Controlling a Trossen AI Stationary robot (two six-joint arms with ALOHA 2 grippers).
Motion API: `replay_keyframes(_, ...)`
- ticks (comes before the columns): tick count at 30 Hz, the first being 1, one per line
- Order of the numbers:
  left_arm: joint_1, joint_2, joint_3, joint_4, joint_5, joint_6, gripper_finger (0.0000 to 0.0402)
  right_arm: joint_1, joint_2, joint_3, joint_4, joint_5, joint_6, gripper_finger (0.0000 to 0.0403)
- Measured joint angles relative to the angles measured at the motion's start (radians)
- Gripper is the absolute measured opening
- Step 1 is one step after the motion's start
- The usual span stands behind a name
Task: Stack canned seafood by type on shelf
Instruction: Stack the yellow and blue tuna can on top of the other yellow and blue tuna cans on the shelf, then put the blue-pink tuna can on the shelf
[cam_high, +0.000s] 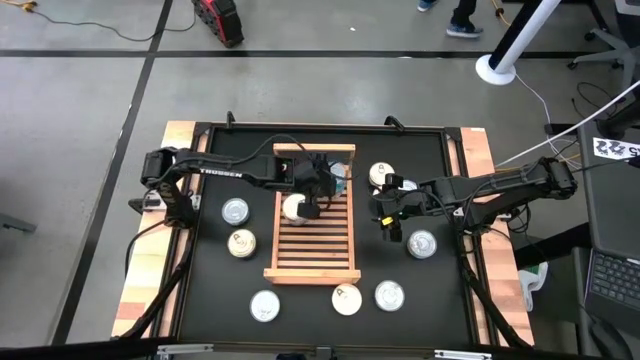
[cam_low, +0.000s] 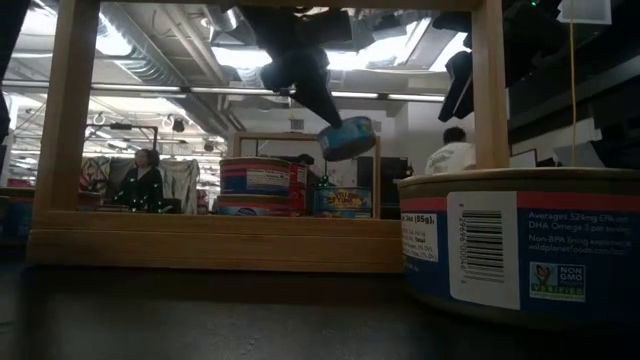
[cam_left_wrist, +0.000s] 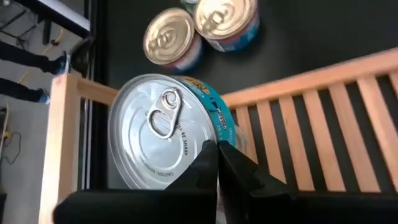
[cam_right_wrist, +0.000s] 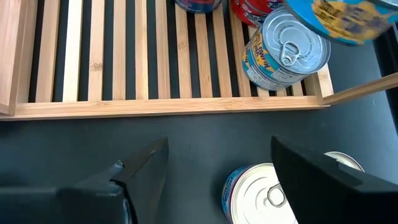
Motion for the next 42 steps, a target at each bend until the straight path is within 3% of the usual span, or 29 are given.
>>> replay_keyframes(8, 0.030, 0.038, 0.000, 0.007, 0.049, 0.008, 0.0000, 0.000, 0.000, 0.000, 0.009, 0.001, 0.000, 0.0280)
replay_keyframes(27, 0.051, 0.108, 0.000, 0.000, 0.048, 0.098, 0.0003, 0.000, 0.000, 0.000, 0.016, 0.003, 0.000, 0.0280)
replay_keyframes(35, 0.047, 0.108, 0.000, -0.002, 0.043, 0.088, 0.0034, 0.000, 0.000, 0.000, 0.016, 0.003, 0.000, 0.0280)
replay_keyframes(42, 0.048, 0.108, 0.000, -0.002, 0.042, 0.065, 0.0095, 0.000, 0.000, 0.000, 0.016, 0.002, 0.000, 0.0280)
